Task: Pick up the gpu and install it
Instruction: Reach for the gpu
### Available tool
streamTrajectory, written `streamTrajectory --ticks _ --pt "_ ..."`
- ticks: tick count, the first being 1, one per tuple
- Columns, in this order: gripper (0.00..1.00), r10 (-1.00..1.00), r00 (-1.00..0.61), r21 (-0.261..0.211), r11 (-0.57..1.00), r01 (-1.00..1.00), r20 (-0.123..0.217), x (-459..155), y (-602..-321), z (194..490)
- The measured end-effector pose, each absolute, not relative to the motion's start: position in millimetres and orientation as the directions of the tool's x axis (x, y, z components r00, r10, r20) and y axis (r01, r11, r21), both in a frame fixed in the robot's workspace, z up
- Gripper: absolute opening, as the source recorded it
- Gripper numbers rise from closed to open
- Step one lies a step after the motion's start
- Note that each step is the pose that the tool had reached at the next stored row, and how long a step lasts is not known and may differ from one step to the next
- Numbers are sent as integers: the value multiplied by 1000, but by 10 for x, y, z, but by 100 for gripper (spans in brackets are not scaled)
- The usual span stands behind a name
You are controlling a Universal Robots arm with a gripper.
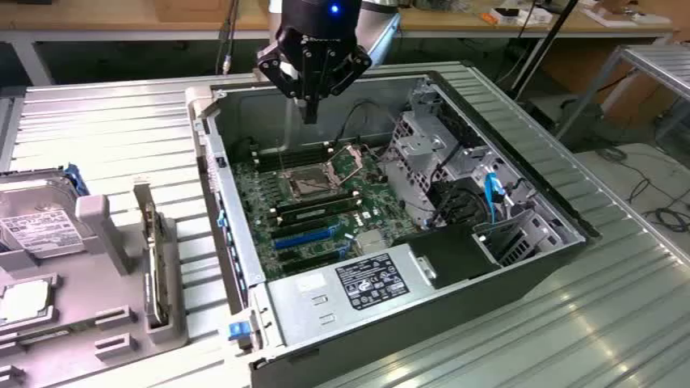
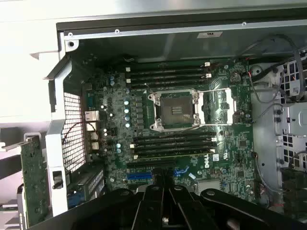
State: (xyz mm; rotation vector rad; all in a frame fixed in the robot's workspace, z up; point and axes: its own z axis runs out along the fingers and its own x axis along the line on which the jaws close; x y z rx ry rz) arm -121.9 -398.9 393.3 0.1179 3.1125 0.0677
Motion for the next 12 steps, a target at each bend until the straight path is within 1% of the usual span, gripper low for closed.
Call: streamTrajectory --ticks 12 --pt "11 76 -997 44 996 75 -24 -1220 -3989 3933"
